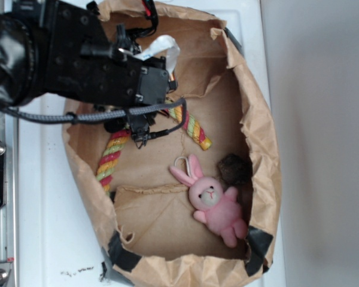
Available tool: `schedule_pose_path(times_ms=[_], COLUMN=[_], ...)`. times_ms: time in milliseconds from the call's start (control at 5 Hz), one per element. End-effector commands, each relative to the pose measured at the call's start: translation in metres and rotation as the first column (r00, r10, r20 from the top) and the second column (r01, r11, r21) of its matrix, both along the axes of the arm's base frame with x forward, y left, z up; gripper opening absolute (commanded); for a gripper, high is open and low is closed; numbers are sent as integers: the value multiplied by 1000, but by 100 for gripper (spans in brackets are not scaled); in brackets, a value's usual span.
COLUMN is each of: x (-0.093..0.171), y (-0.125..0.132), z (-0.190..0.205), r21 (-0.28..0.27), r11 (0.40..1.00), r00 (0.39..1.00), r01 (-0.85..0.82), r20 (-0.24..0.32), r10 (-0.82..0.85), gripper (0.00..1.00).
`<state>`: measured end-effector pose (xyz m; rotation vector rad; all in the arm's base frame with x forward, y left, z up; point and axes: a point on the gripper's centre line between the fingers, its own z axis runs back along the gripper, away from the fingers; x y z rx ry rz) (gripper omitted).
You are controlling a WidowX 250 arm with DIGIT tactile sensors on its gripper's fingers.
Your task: Grab the green sponge.
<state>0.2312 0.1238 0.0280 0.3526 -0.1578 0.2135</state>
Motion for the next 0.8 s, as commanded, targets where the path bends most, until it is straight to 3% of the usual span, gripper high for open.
schedule_pose_path(times_ms=[0, 200, 400, 600], x=[-5, -5, -10, -14], y=[8, 9, 8, -1], z=[0, 0, 15, 40], r21=[14, 10, -52, -159], r11=[1000, 1000, 998, 987], r00=[1000, 1000, 999, 1000], r01=[-12, -20, -41, -20], r20=[3, 1, -8, -9], r10=[12, 20, 40, 19], gripper=[0, 0, 0, 0])
